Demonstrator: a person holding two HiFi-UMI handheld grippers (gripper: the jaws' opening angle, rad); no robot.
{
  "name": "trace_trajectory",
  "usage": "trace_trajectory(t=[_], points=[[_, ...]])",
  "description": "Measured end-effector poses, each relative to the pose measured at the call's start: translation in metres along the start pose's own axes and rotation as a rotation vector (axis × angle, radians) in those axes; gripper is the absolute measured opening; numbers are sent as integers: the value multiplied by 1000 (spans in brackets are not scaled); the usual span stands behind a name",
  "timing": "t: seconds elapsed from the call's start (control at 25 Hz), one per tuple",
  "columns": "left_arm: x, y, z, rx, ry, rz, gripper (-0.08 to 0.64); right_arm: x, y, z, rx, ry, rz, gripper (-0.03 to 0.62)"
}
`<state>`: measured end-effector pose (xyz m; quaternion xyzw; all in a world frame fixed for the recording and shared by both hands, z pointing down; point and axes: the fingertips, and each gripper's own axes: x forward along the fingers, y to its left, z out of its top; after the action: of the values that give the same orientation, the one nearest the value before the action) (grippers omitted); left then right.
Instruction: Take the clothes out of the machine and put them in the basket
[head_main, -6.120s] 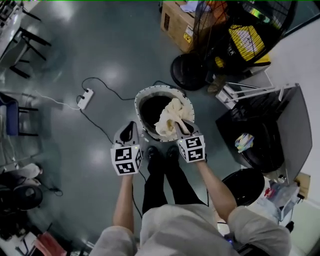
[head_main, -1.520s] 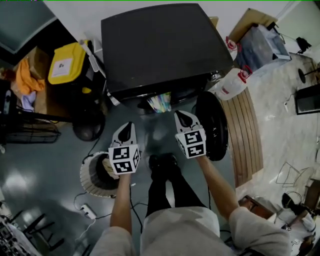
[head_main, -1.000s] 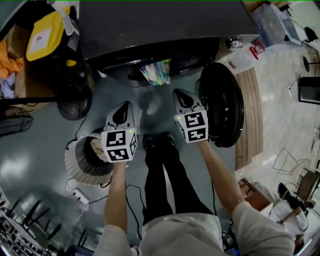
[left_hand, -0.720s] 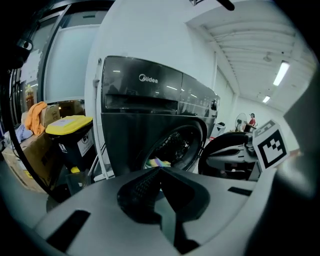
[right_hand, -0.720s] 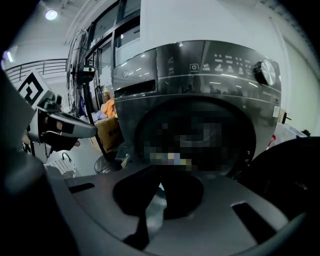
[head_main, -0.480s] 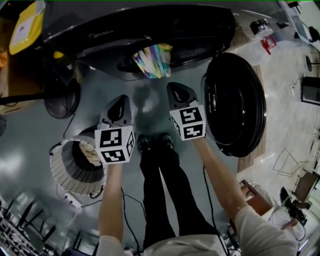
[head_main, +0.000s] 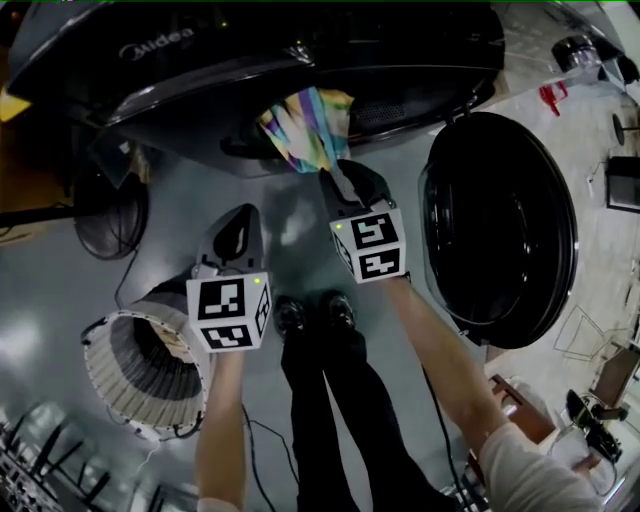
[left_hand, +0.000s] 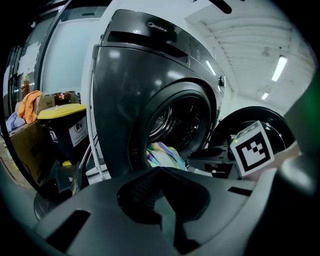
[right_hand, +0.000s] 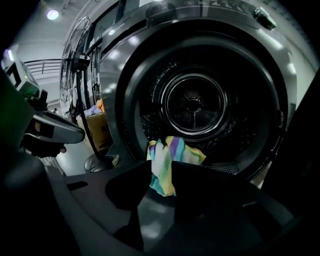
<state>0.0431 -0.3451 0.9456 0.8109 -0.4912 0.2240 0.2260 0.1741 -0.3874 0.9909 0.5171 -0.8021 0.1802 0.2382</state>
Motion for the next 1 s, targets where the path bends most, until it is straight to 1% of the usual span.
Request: trace_trajectory(t=[0.2, 0.32, 0.44, 0.52, 0.72, 0.76, 0.8, 0.84, 0.96, 1.0], points=[[12, -3, -13, 5, 0, -12, 17, 44, -10, -6, 38, -10, -3, 336], [15, -2, -21, 4, 8, -19, 17, 68, -16, -12, 53, -12, -21, 407], [15, 6, -29, 4, 20, -13, 17, 90, -26, -19, 67, -10, -50, 447], [15, 11, -34, 3, 27, -10, 17, 105, -31, -29, 83, 28, -68, 461], [17, 17, -41, -5, 38, -3, 17, 131, -34, -51, 62, 160, -109, 456], [17, 17, -40, -8, 37, -1, 17, 132, -35, -54, 57, 186, -122, 420], [17, 17, -39, -11, 34, 0, 17, 131, -37, -57, 55, 208, -133, 327], [17, 17, -37, -13, 30, 1, 17, 129, -39, -59, 51, 225, -140, 262], [17, 19, -30, -20, 16, 7, 17, 127, -40, -56, 26, 252, -119, 146], [16, 20, -28, -23, 13, 9, 17, 125, -39, -54, 21, 254, -107, 123]])
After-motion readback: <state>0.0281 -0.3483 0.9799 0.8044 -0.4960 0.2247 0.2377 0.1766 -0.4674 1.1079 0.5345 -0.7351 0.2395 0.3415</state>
